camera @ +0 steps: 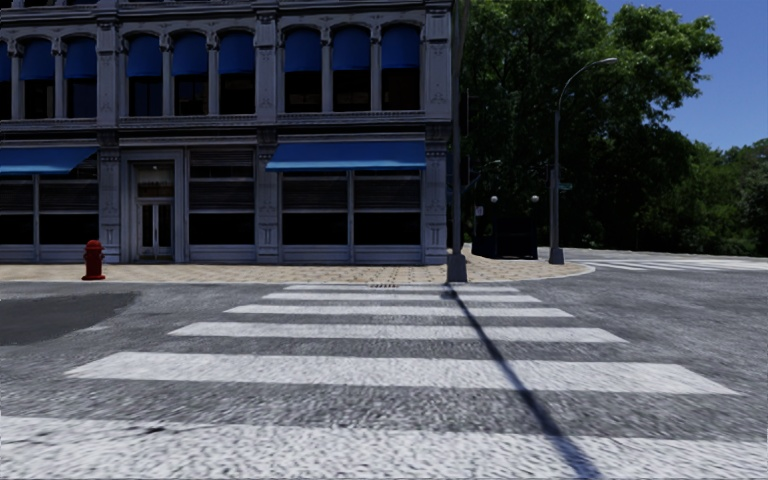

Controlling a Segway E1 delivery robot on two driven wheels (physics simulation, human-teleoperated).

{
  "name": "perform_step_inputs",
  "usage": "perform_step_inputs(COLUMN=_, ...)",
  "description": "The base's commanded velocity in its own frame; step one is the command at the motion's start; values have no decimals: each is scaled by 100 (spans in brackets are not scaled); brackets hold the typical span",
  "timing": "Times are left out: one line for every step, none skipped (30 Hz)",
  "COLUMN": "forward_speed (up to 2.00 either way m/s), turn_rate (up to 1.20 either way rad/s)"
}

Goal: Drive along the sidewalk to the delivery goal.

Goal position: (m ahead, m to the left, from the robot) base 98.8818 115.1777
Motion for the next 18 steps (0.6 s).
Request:
perform_step_inputs(forward_speed=200, turn_rate=0)
perform_step_inputs(forward_speed=200, turn_rate=0)
perform_step_inputs(forward_speed=200, turn_rate=0)
perform_step_inputs(forward_speed=200, turn_rate=0)
perform_step_inputs(forward_speed=200, turn_rate=0)
perform_step_inputs(forward_speed=200, turn_rate=0)
perform_step_inputs(forward_speed=200, turn_rate=0)
perform_step_inputs(forward_speed=200, turn_rate=0)
perform_step_inputs(forward_speed=200, turn_rate=0)
perform_step_inputs(forward_speed=200, turn_rate=0)
perform_step_inputs(forward_speed=200, turn_rate=0)
perform_step_inputs(forward_speed=200, turn_rate=0)
perform_step_inputs(forward_speed=200, turn_rate=0)
perform_step_inputs(forward_speed=200, turn_rate=0)
perform_step_inputs(forward_speed=200, turn_rate=0)
perform_step_inputs(forward_speed=200, turn_rate=0)
perform_step_inputs(forward_speed=200, turn_rate=0)
perform_step_inputs(forward_speed=200, turn_rate=0)
